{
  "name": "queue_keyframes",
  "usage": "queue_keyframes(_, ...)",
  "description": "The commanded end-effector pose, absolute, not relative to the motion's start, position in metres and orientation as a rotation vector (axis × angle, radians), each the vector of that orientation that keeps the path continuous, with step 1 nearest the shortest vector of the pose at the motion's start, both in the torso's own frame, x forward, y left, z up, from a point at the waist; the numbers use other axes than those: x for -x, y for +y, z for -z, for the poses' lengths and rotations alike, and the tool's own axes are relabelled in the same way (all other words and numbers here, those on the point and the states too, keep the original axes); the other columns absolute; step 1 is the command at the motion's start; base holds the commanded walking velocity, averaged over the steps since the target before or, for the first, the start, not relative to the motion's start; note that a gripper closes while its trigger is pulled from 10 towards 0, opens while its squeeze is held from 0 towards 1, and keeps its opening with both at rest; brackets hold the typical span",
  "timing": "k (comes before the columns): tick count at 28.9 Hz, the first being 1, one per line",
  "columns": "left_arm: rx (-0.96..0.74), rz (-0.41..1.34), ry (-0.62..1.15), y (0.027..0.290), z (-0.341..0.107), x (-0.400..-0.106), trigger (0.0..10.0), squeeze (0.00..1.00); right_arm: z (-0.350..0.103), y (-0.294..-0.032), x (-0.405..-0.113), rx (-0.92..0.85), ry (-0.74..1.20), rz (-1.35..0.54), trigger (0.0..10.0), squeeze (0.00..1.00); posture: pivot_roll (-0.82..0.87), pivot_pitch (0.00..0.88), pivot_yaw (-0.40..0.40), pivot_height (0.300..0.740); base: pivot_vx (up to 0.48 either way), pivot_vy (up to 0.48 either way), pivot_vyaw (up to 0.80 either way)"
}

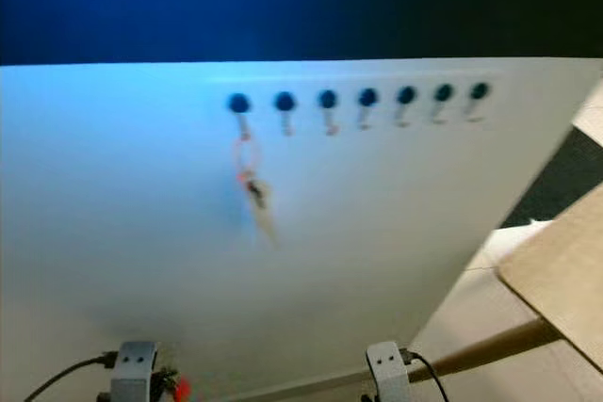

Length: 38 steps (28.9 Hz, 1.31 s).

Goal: Hang keys on a hook

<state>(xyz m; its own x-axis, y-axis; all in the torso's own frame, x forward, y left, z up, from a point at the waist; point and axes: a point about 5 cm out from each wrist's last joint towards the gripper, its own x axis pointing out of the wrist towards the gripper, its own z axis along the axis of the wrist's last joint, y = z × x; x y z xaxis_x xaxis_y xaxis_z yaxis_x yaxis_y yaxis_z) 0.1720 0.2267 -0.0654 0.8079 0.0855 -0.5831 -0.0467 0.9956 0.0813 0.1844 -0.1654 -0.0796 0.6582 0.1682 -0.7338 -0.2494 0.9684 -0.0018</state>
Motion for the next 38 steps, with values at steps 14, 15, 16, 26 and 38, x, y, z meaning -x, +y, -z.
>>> queue_keyframes(14, -0.041, -0.110, 0.627, 0.229, 0.067, -0.167, 10.0, 0.00, 0.082, -0.174, -0.180, 0.113, 0.847, -0.208, 10.0, 0.00, 0.08, 0.041, -0.039, 0.740, 0.000, -0.103, 0.00)
queue_keyframes(15, -0.040, -0.111, 0.627, 0.229, 0.067, -0.167, 10.0, 0.00, 0.082, -0.174, -0.180, 0.113, 0.847, -0.208, 10.0, 0.00, 0.08, 0.041, -0.039, 0.740, 0.000, 0.000, 0.00)
queue_keyframes(16, -0.028, -0.129, 0.630, 0.231, 0.067, -0.168, 10.0, 0.00, 0.082, -0.174, -0.180, 0.113, 0.847, -0.208, 10.0, 0.00, 0.08, 0.038, -0.039, 0.740, 0.000, 0.000, 0.00)
queue_keyframes(26, -0.021, -0.151, 0.627, 0.234, 0.066, -0.169, 10.0, 0.00, 0.081, -0.171, -0.181, 0.160, 0.837, -0.256, 10.0, 0.00, 0.08, 0.031, -0.039, 0.740, 0.000, 0.000, 0.08)
queue_keyframes(38, -0.026, -0.099, 0.618, 0.227, 0.066, -0.171, 10.0, 0.00, 0.081, -0.170, -0.182, 0.166, 0.833, -0.259, 10.0, 0.00, 0.08, 0.028, -0.035, 0.740, 0.000, 0.000, 0.80)
